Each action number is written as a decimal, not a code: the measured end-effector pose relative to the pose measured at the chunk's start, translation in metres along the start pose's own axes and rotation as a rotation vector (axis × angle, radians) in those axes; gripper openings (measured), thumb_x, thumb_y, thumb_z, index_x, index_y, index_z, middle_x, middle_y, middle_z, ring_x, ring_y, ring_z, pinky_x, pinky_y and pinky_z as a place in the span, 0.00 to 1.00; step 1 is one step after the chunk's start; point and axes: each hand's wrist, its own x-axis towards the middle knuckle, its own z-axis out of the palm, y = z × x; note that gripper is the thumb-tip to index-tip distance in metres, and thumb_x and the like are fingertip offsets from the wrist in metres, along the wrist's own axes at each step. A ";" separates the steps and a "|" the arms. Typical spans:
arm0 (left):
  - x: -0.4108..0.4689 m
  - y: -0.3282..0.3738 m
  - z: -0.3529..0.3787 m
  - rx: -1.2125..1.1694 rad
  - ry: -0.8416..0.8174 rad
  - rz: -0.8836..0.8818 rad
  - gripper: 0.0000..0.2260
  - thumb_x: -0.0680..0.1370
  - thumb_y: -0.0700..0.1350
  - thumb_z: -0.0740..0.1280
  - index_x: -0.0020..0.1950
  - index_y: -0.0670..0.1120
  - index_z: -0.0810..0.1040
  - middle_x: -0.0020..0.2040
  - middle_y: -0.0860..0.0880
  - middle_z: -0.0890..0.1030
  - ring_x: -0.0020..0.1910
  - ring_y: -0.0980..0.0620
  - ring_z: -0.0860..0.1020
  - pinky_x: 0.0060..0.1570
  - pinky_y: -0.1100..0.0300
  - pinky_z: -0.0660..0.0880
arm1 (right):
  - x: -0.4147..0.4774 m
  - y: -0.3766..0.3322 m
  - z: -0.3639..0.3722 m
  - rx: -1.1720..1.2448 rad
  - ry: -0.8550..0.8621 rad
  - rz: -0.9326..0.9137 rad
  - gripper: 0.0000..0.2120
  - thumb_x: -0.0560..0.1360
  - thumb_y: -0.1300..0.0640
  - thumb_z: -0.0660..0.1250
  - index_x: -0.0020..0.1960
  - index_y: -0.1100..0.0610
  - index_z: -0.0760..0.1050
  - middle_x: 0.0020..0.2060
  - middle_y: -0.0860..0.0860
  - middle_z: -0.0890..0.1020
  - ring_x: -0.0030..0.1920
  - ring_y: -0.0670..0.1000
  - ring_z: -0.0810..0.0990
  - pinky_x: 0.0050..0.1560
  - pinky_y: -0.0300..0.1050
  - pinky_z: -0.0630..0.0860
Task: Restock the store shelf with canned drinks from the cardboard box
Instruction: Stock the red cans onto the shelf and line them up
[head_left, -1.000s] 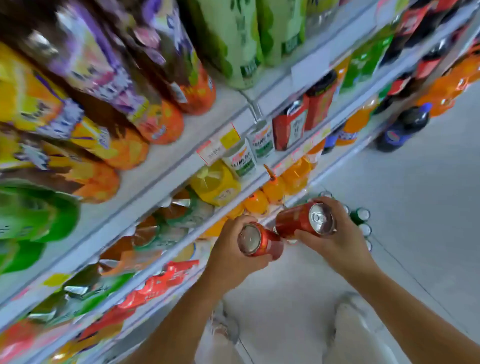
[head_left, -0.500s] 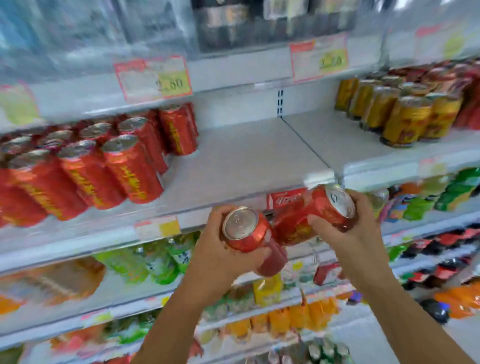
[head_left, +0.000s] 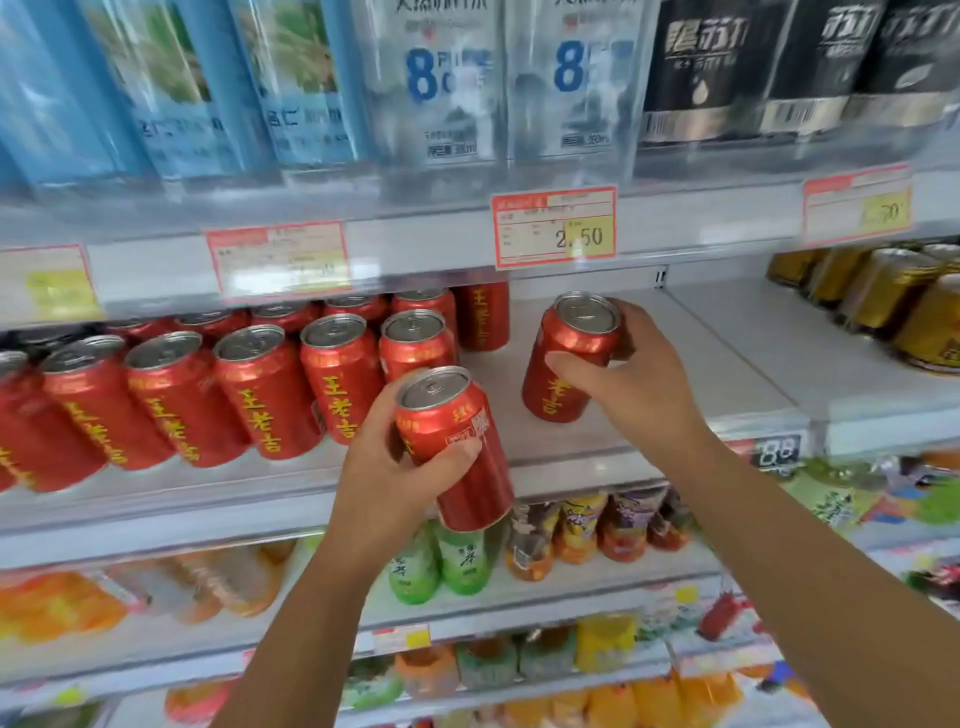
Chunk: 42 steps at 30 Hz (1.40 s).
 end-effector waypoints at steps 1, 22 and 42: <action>0.000 -0.001 -0.003 0.008 0.000 0.001 0.27 0.63 0.48 0.76 0.62 0.52 0.76 0.53 0.53 0.84 0.51 0.56 0.82 0.47 0.66 0.77 | 0.005 0.001 0.007 -0.017 -0.028 0.004 0.24 0.66 0.53 0.77 0.57 0.41 0.72 0.50 0.38 0.80 0.50 0.37 0.77 0.49 0.34 0.71; 0.002 -0.016 -0.010 0.173 -0.074 -0.017 0.23 0.68 0.51 0.74 0.61 0.61 0.73 0.52 0.60 0.81 0.52 0.58 0.81 0.51 0.63 0.78 | 0.047 0.024 0.068 -0.247 -0.229 0.031 0.39 0.68 0.51 0.77 0.73 0.55 0.61 0.67 0.52 0.74 0.64 0.54 0.75 0.59 0.45 0.70; -0.002 0.007 0.008 -0.003 0.009 -0.037 0.25 0.66 0.44 0.79 0.61 0.52 0.76 0.53 0.54 0.84 0.53 0.57 0.82 0.51 0.61 0.79 | -0.094 -0.004 0.039 0.064 -0.386 -0.029 0.35 0.68 0.52 0.77 0.64 0.31 0.60 0.59 0.30 0.70 0.57 0.28 0.71 0.50 0.23 0.71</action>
